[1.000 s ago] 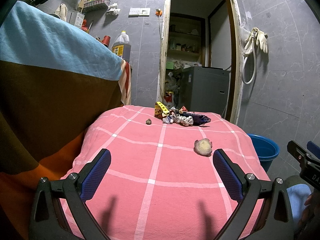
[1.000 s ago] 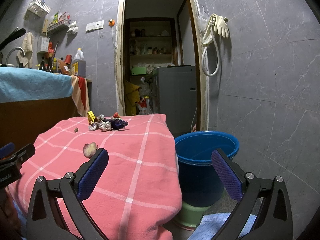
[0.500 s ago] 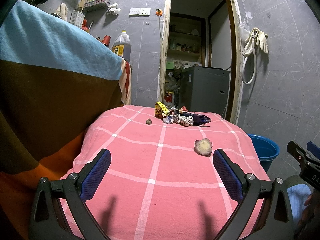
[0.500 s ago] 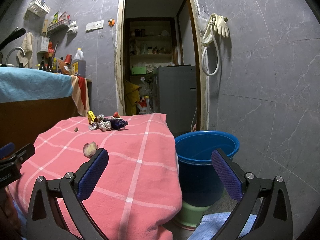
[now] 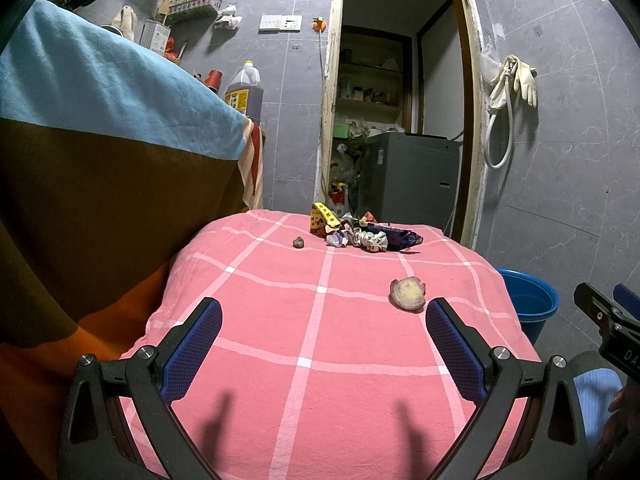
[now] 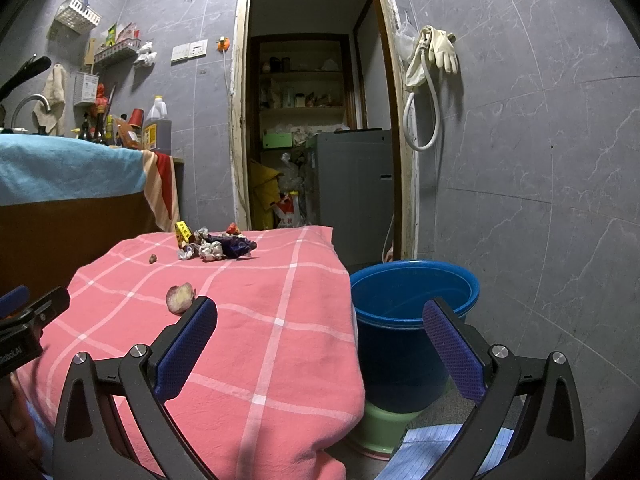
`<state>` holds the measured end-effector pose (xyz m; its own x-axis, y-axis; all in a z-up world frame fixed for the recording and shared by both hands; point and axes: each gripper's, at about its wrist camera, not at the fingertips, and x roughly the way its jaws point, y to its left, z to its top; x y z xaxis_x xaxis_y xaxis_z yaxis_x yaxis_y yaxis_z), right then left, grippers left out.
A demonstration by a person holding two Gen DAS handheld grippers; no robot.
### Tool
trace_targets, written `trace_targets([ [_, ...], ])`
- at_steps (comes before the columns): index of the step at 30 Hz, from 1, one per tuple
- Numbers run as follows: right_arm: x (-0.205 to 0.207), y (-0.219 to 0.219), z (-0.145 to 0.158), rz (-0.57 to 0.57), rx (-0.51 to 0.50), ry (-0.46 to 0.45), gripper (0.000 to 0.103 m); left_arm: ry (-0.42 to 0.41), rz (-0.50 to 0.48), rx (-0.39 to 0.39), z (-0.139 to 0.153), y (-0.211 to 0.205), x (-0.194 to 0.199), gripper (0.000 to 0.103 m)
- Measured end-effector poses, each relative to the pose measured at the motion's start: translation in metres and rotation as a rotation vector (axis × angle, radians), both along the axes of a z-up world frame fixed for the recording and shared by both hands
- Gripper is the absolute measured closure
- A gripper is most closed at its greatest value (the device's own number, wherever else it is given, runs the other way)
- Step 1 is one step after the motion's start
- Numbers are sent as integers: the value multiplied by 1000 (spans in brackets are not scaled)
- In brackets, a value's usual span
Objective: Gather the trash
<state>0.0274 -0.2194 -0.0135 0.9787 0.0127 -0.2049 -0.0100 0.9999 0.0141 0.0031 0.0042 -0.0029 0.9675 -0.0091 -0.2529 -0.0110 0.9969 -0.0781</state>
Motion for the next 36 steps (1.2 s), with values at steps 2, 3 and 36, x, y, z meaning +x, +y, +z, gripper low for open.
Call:
trace_targets([
  [2, 0, 0, 0, 0, 0, 0, 0, 0, 0, 0, 0, 0, 0, 3],
  [3, 0, 0, 0, 0, 0, 0, 0, 0, 0, 0, 0, 0, 0, 3],
  [36, 109, 86, 5, 353, -87, 234, 0, 93, 155, -6, 15, 76, 85, 3],
])
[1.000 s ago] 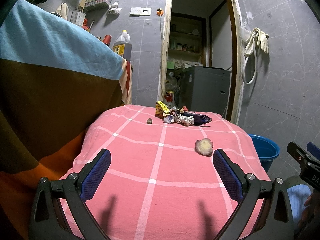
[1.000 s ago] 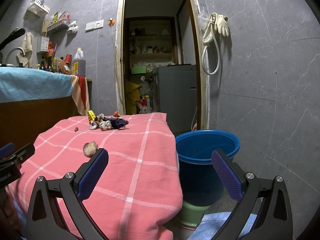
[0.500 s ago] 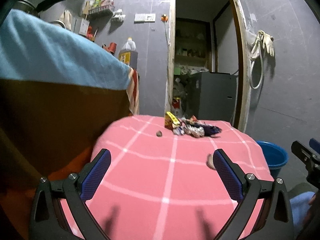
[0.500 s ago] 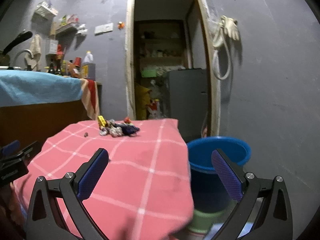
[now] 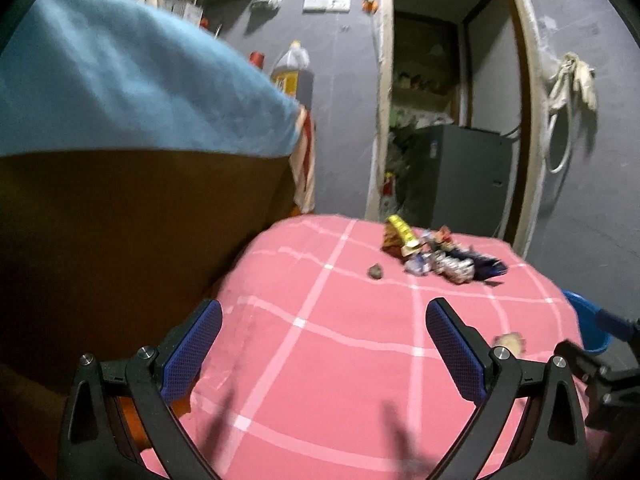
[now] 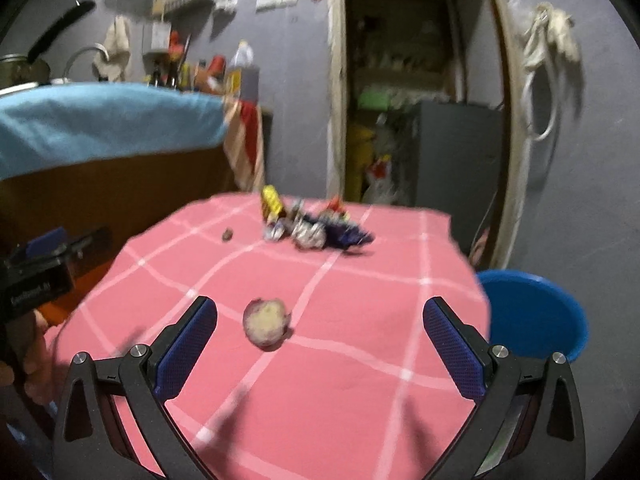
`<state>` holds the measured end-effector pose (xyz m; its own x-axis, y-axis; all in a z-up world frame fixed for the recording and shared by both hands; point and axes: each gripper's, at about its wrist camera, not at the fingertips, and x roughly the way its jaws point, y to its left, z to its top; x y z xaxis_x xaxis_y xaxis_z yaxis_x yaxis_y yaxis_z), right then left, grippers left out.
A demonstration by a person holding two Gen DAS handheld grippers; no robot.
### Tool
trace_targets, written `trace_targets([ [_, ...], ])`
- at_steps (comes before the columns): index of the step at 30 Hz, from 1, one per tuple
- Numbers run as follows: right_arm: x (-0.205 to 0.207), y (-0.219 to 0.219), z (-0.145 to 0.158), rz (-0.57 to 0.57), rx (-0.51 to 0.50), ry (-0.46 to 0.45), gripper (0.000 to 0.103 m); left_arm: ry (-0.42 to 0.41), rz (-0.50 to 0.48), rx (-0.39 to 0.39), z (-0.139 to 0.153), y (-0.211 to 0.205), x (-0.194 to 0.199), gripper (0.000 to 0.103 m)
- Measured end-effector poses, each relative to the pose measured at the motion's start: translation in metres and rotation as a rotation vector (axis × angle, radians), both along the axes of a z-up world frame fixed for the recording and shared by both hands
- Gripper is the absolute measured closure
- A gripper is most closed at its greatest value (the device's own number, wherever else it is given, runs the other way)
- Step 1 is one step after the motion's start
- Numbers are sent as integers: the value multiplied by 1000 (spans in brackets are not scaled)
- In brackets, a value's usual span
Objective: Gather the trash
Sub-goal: 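Move the right tool to the pale onion skin and close on it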
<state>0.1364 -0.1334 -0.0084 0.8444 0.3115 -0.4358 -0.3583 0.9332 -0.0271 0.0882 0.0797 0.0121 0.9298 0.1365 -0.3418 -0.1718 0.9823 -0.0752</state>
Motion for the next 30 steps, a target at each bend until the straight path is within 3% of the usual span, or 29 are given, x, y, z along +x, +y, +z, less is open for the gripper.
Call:
trace_targets([
  [3, 17, 9, -10, 26, -24, 100, 0, 65, 11, -18, -5, 8, 14, 3],
  [8, 40, 14, -23, 76, -48, 258, 21, 181, -13, -69, -12, 17, 34, 3],
  [11, 49, 19, -29, 100, -77, 322, 28, 230, -30, -71, -12, 17, 42, 3],
  [15, 50, 28, -28, 111, -144, 321, 41, 288, -56, -79, -13, 18, 55, 3],
  [20, 58, 25, -26, 121, -129, 327, 70, 319, -94, -73, -11, 14, 71, 3],
  [30, 87, 14, -21, 140, -35, 348, 75, 381, -185, -61, -6, 8, 122, 4],
])
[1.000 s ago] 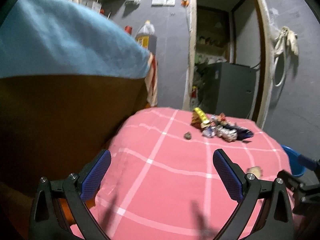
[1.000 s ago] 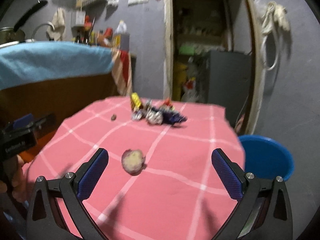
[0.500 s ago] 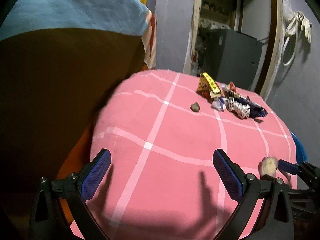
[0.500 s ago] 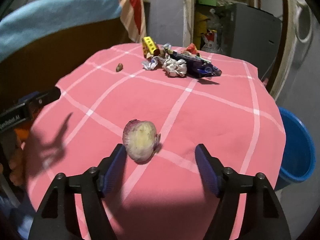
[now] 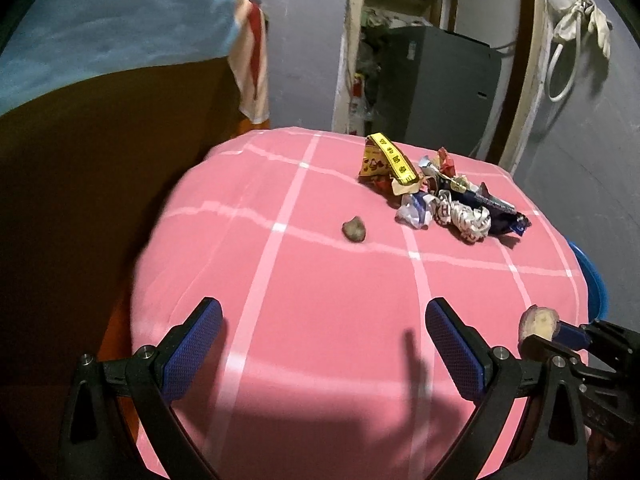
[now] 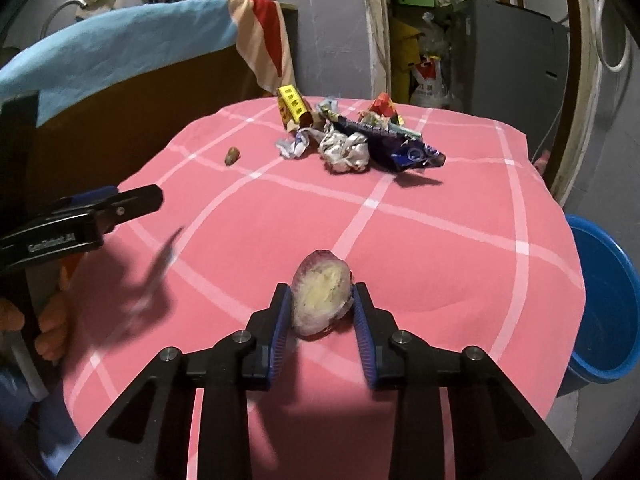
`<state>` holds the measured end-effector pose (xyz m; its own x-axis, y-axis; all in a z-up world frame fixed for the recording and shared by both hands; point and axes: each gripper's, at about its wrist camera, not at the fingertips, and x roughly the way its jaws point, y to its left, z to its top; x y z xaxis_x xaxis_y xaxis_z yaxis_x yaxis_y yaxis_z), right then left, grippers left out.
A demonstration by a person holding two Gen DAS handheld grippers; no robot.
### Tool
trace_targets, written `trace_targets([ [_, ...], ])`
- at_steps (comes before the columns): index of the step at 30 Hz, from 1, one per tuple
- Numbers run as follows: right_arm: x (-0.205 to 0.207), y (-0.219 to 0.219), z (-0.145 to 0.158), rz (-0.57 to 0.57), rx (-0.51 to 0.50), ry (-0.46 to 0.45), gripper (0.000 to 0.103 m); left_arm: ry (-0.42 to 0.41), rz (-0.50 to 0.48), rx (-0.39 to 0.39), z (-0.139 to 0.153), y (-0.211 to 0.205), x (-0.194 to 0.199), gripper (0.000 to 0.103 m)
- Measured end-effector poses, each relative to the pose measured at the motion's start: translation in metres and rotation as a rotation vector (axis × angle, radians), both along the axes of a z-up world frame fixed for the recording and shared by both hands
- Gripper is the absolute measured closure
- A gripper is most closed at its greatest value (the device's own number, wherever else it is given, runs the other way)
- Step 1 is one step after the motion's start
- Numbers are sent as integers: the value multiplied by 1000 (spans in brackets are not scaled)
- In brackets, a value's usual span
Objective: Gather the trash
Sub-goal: 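Move the right tool to the pale onion skin and close on it, then grasp the brown pebble with the left tool while the right holds the onion skin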
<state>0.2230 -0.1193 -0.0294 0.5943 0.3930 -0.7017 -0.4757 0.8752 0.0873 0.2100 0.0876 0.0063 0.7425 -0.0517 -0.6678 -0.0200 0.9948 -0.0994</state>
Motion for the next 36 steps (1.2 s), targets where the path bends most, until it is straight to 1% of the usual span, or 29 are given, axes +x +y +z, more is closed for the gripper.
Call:
trace_targets([
  [3, 8, 2, 6, 7, 6, -35, 75, 22, -13, -14, 1, 4, 19, 5],
  [5, 15, 6, 8, 11, -1, -50, 75, 37, -19, -19, 0, 6, 30, 9],
  [8, 26, 9, 8, 15, 6, -50, 75, 66, -29, -25, -3, 8, 45, 16],
  [12, 35, 4, 6, 10, 29, -43, 75, 83, -30, -20, -7, 9, 62, 17],
  [13, 37, 3, 5, 9, 37, -39, 75, 82, -33, -15, -7, 8, 65, 21],
  [14, 38, 2, 4, 8, 42, -38, 75, 82, -37, -12, -8, 7, 67, 27],
  [16, 39, 1, 3, 9, 48, -37, 75, 89, -48, -7, -9, 5, 72, 35],
  [18, 39, 1, 3, 11, 49, -38, 75, 89, -62, -3, -9, 2, 75, 40],
  [20, 39, 1, 3, 12, 52, -38, 75, 93, -91, -7, -11, -1, 77, 56],
  [24, 39, -1, 3, 15, 66, -37, 75, 99, -121, -7, -13, -5, 81, 71],
  [25, 39, -2, 3, 15, 68, -38, 75, 101, -128, -15, -13, -6, 83, 80],
  [26, 39, -2, 3, 15, 70, -39, 75, 103, -132, -28, -14, -5, 84, 85],
  [28, 38, -3, 3, 15, 73, -42, 75, 104, -128, -41, -13, -5, 82, 90],
  [33, 34, -6, 5, 7, 81, -63, 75, 98, -124, -66, -11, -9, 74, 90],
  [36, 30, -9, 9, 1, 93, -92, 75, 74, -134, -94, -8, -15, 64, 90],
])
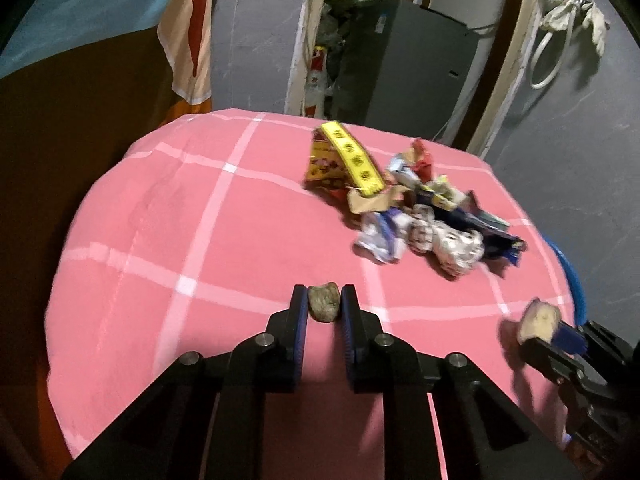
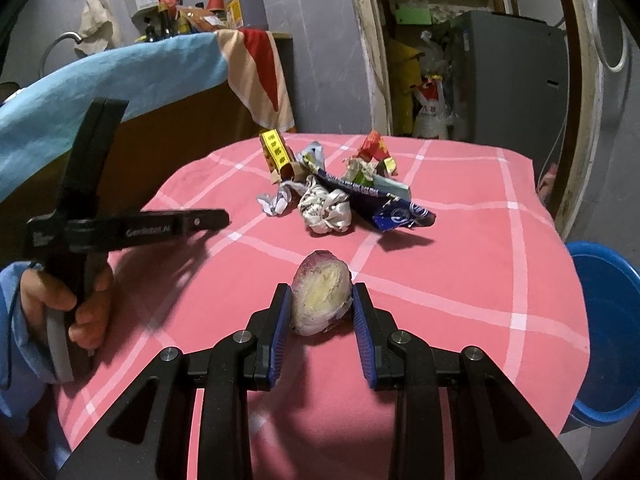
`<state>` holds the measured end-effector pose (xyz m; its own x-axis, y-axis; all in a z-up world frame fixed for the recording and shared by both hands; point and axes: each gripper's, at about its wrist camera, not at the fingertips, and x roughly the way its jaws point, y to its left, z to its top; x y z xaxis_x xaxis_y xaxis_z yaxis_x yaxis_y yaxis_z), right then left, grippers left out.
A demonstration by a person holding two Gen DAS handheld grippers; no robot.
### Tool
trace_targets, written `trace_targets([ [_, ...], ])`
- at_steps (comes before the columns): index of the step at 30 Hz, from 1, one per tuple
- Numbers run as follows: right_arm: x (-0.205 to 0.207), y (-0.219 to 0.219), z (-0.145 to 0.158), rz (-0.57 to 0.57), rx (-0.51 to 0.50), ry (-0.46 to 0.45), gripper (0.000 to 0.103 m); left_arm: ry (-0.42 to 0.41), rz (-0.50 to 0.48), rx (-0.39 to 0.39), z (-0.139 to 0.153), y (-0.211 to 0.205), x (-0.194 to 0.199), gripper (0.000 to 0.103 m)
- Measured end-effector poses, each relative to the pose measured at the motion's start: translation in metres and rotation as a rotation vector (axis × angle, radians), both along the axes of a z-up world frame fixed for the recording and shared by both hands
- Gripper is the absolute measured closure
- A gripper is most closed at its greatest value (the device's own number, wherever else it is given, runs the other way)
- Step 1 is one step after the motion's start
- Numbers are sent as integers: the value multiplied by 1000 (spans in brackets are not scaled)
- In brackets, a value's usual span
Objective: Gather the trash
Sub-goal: 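Grasp the brown pebble with the left tool while the right holds the onion skin, then carry both items over the blue bucket and open both tools to drop them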
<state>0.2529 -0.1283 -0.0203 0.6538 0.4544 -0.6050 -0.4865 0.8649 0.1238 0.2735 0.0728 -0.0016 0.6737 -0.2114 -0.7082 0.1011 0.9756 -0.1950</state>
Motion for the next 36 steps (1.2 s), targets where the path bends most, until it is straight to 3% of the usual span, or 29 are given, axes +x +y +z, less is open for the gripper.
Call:
trace_targets([
  [3, -8, -5, 6, -14, 23, -52, 75, -61, -18, -49, 6, -9, -18, 90],
  [10, -34, -29, 27, -93, 90, -274, 75, -265, -14, -148, 32, -26, -55, 90],
  [19, -65, -59, 62, -181, 124, -589, 75, -540, -37, -192, 73, -77, -85, 90],
  [23, -74, -82, 74, -246, 123, -691, 75, -611, -70, -189, 85, -102, -86, 90],
  [30, -75, -129, 79, -391, 108, -745, 75, -614, -190, -164, 93, -166, -75, 90],
  [36, -68, -170, 70, -501, 111, -682, 74, -507, -276, -193, 86, -216, -46, 90],
])
